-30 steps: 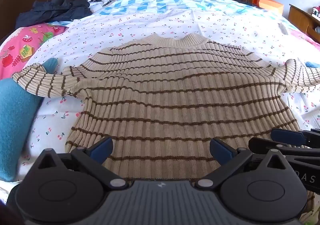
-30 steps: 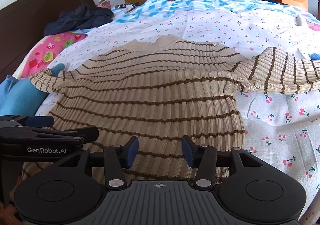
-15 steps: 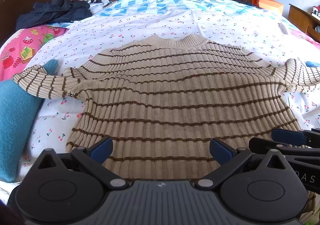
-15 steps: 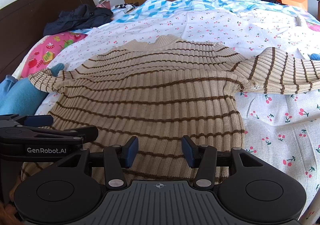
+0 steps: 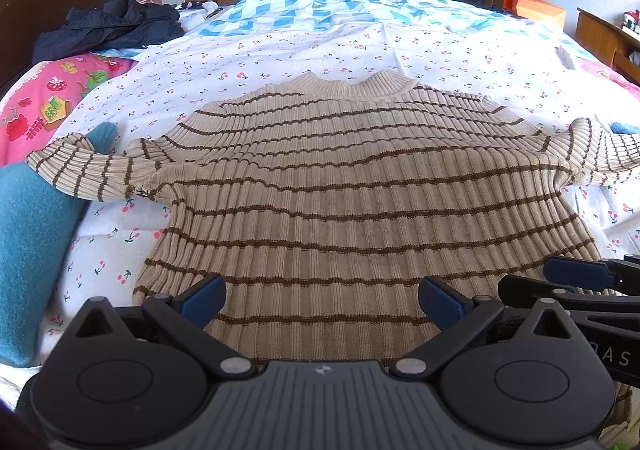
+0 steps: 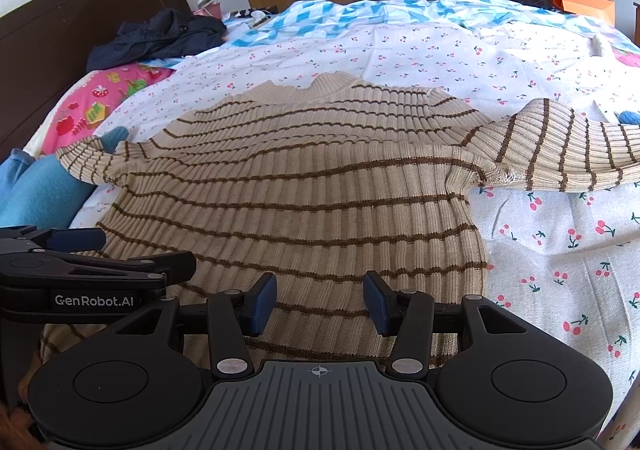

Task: Fold small clothes

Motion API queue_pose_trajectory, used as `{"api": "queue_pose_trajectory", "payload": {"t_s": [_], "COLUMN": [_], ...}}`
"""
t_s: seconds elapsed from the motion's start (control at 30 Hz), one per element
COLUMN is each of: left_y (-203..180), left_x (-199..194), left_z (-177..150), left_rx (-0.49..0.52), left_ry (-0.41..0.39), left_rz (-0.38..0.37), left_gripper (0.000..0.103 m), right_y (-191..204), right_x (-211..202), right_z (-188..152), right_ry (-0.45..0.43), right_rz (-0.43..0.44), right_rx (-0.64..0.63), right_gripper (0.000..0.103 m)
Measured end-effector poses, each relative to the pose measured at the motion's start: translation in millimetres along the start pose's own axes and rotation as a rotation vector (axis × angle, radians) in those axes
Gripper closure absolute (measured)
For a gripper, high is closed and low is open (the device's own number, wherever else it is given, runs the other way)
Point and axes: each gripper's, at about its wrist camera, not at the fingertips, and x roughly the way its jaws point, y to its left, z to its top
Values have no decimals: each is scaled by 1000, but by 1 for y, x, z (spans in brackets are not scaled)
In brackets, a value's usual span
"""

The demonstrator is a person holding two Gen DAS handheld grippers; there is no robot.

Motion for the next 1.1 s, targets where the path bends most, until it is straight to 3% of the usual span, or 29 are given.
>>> {"api": "queue_pose_trajectory", "payload": {"t_s": [1.1], "left_y": [-4], "left_x": [-2], "left_z": [-2], "left_rx": [28], "left_ry": [-22], "left_rz": [13], "left_gripper": [0], "right_y": [0], "right_x": [-1], "right_z": [1], "right_ry": [-21], "right_rz": [-20], "right_rx": [-22], "right_gripper": [54]}}
